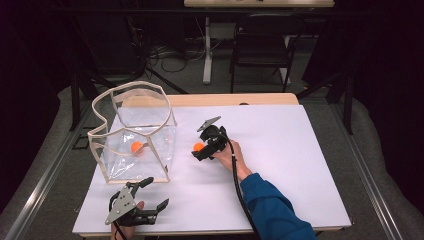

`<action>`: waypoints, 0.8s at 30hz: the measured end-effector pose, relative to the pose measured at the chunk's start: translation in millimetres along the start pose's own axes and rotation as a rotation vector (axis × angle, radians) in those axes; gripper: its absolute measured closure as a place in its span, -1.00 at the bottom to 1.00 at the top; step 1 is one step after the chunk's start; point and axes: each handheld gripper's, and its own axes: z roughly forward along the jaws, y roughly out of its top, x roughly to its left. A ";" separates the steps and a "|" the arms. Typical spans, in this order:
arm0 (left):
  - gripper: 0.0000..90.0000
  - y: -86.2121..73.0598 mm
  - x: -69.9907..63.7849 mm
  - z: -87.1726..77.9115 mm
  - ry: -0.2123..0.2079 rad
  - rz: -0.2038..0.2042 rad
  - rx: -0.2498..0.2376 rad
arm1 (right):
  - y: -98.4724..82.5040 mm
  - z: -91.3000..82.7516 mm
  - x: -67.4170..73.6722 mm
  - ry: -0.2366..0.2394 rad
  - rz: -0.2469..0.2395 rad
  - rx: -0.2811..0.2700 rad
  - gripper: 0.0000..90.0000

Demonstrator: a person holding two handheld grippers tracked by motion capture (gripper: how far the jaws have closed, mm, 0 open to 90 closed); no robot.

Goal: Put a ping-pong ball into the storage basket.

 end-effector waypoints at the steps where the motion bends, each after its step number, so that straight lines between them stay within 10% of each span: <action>1: -0.65 0.1 0.0 0.2 0.000 0.000 0.001 | 0.2 0.5 0.2 0.001 0.000 -0.001 -1.00; 24: -0.65 0.1 -0.1 -0.1 -0.003 0.002 0.002 | 0.7 15.8 7.3 -0.023 -0.017 0.054 -0.38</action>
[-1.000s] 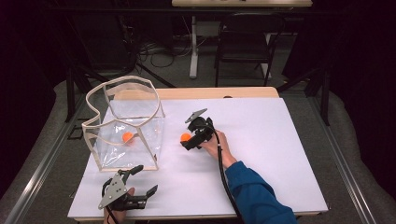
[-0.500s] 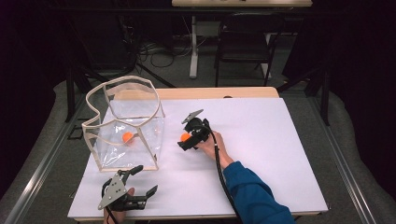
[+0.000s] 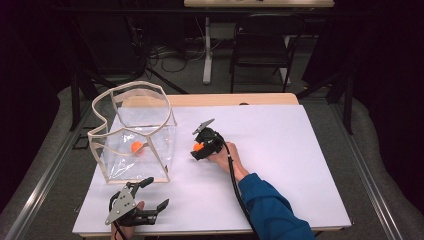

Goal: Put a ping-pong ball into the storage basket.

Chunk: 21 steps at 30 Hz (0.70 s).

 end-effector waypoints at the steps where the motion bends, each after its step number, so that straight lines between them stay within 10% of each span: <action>1: -0.65 0.0 0.1 0.3 0.001 0.000 0.000 | 0.0 0.0 0.2 -0.002 -0.001 0.003 -0.35; 21: -0.65 -0.2 0.1 -0.1 0.002 0.000 0.002 | 0.1 4.1 2.3 -0.010 -0.011 0.042 0.11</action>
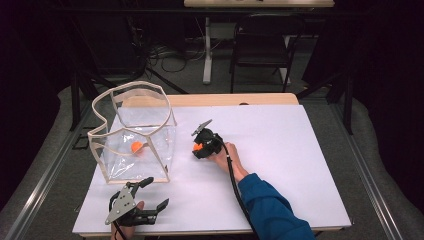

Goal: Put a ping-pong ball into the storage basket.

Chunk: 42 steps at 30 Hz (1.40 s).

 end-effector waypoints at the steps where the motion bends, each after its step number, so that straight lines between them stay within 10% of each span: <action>1: -0.65 0.1 -0.3 -0.2 0.001 -0.002 -0.002 | 0.1 0.2 0.3 -0.002 0.001 0.001 0.11; 42: -0.65 -0.4 0.0 -0.1 0.002 -0.004 -0.002 | -2.2 -28.5 -2.8 -0.002 0.019 -0.081 0.12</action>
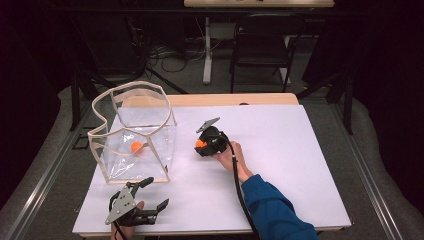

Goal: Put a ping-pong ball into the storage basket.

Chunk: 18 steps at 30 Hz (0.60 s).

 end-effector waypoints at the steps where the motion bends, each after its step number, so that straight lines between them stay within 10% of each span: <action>1: -0.65 0.1 -0.1 -0.1 -0.001 0.003 0.002 | 0.1 -1.1 -0.5 -0.001 0.001 -0.003 0.12; 18: -0.65 0.3 -0.5 0.8 -0.005 0.004 0.004 | 3.4 -21.4 -4.6 -0.039 -0.007 -0.044 0.12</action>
